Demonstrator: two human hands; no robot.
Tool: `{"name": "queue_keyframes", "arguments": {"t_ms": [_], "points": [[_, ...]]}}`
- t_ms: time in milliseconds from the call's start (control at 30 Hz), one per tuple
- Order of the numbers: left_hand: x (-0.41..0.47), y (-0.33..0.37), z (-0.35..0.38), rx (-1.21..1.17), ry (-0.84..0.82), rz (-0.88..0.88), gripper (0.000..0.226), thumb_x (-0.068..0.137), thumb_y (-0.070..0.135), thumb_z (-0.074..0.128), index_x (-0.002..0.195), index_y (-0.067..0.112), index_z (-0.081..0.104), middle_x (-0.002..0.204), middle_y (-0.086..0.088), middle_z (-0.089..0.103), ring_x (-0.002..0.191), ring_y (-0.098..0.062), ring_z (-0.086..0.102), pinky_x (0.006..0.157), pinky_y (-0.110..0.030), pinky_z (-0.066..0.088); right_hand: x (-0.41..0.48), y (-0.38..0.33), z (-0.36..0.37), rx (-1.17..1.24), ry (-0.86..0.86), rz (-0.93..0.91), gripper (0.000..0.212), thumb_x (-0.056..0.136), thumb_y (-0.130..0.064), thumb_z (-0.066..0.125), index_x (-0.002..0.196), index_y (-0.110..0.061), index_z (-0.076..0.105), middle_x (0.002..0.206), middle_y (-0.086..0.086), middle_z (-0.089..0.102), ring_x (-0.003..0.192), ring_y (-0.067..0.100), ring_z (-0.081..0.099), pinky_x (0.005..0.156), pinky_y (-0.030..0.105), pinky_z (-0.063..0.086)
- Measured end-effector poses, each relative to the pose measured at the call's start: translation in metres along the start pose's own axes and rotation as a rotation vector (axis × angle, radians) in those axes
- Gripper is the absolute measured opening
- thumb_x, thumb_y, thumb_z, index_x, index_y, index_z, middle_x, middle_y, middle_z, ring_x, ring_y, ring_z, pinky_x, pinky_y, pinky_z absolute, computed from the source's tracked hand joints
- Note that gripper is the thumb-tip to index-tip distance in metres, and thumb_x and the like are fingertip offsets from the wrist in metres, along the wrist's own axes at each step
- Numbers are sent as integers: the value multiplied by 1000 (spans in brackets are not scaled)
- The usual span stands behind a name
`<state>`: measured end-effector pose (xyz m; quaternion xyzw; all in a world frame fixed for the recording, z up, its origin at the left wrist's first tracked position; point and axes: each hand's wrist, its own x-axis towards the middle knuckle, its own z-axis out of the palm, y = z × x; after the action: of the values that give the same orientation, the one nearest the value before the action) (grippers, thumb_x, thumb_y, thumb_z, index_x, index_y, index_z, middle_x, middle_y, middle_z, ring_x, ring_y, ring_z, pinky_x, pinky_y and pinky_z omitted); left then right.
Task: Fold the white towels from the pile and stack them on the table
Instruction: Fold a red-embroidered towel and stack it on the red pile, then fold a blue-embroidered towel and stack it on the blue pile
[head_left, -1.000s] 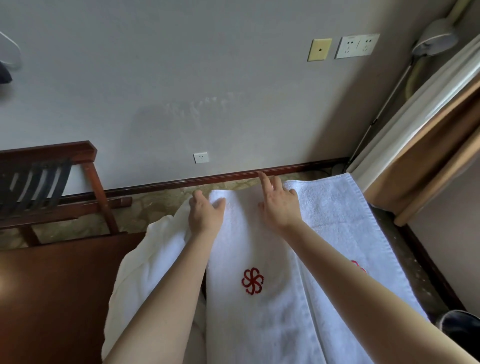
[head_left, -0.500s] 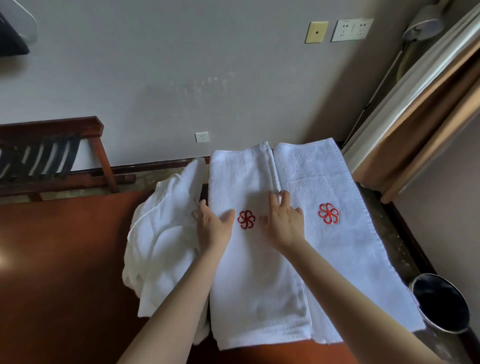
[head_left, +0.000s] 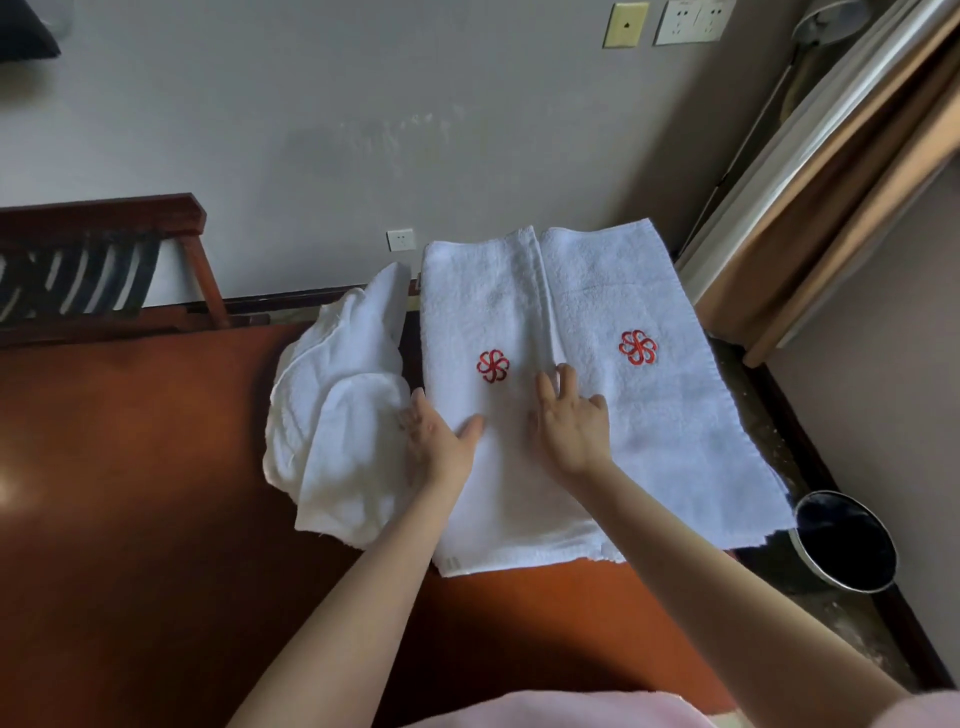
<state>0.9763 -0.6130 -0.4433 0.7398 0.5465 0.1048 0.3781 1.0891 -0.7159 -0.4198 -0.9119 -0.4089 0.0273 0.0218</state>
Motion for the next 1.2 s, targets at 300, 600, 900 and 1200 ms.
{"name": "queue_keyframes", "arguments": {"t_ms": [300, 600, 900, 1200], "points": [[-59, -24, 3, 66, 13, -6, 82, 85, 51, 62, 145, 16, 19, 138, -15, 33, 105, -38, 57, 69, -31, 37, -56, 8, 10, -13, -21, -21, 47, 98, -33, 39, 138, -9, 38, 128, 16, 45, 90, 31, 60, 80, 38, 37], [-70, -19, -2, 208, -26, -53, 73, 90, 49, 55, 143, 13, 19, 132, -16, 37, 99, -36, 60, 60, -33, 38, -51, 16, 5, -66, -60, -91, 34, 100, -34, 34, 122, -11, 47, 122, 14, 46, 72, 30, 60, 69, 35, 24], [-73, -20, -9, 475, -172, -87, 91, 92, 59, 41, 151, 15, -11, 156, -21, 8, 117, -37, 52, 69, -35, 41, -56, 17, 9, -174, 33, -152, 40, 99, -32, 35, 136, -18, 45, 157, 14, 18, 136, 35, 28, 106, 53, 21], [-75, -49, 1, 580, -248, 383, 59, 101, 46, 24, 152, 33, -2, 156, 13, -24, 144, -20, -22, 115, -55, 7, -83, 19, 23, -130, -93, -256, 51, 102, -28, 27, 149, -10, 27, 154, 26, 21, 143, 40, 17, 117, 53, 3]]}}
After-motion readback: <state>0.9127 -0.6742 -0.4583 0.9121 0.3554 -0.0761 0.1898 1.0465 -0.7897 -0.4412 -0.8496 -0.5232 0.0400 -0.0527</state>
